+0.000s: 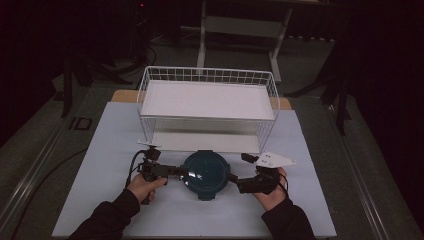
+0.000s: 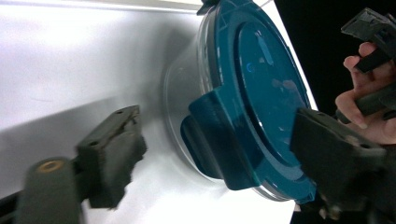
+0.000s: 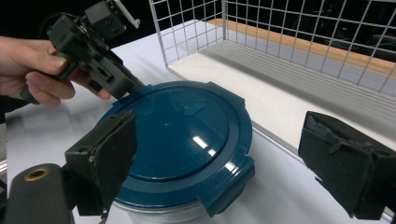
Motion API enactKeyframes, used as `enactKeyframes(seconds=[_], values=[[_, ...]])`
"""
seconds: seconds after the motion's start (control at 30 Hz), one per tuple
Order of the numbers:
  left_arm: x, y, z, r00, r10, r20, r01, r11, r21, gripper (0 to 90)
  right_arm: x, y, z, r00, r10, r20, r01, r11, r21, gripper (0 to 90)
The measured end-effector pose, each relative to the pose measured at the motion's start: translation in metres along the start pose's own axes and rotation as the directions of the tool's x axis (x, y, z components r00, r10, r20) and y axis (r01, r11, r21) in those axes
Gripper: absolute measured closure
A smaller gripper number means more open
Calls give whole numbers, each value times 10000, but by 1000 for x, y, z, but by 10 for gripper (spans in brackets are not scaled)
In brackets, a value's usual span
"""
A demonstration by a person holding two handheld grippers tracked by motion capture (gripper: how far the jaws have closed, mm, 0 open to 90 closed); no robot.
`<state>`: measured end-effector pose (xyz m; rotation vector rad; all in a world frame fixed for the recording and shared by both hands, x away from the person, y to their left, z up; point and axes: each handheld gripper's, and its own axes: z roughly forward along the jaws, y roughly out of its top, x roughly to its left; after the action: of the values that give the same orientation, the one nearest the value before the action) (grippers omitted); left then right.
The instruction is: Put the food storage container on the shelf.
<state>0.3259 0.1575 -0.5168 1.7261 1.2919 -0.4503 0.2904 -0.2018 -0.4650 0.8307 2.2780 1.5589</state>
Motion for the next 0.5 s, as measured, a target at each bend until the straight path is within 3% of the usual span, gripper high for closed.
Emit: enactKeyframes(seconds=[0.1, 0.17, 0.23, 0.27, 0.37, 0.5], values=[[4, 0, 2, 9988, -383, 307, 379, 9992, 106, 304, -1, 0, -2, 10000, 87, -7, -87, 10000, -8, 116], [6, -1, 3, 9977, -464, 487, 454, 9987, 211, 390, -2, -1, -3, 9999, 115, -13, -115, 9999, 28, 117], [8, -1, 3, 9933, -572, 1001, 536, 9978, 391, 460, -2, -1, -4, 9999, 165, -18, -165, 9999, 40, 126], [8, -1, 3, 9939, -491, 986, 453, 9982, 399, 483, -3, -1, -5, 9998, 182, 18, -182, 9998, 38, 127], [11, -1, 3, 9918, -582, 1136, 542, 9978, 383, 499, -4, -2, -6, 9995, 305, 26, -306, 9995, 87, 129], [9, -2, 3, 9929, -401, 1121, 376, 9990, 246, 504, -6, -7, -5, 9972, 736, -107, -730, 9964, 431, 140]])
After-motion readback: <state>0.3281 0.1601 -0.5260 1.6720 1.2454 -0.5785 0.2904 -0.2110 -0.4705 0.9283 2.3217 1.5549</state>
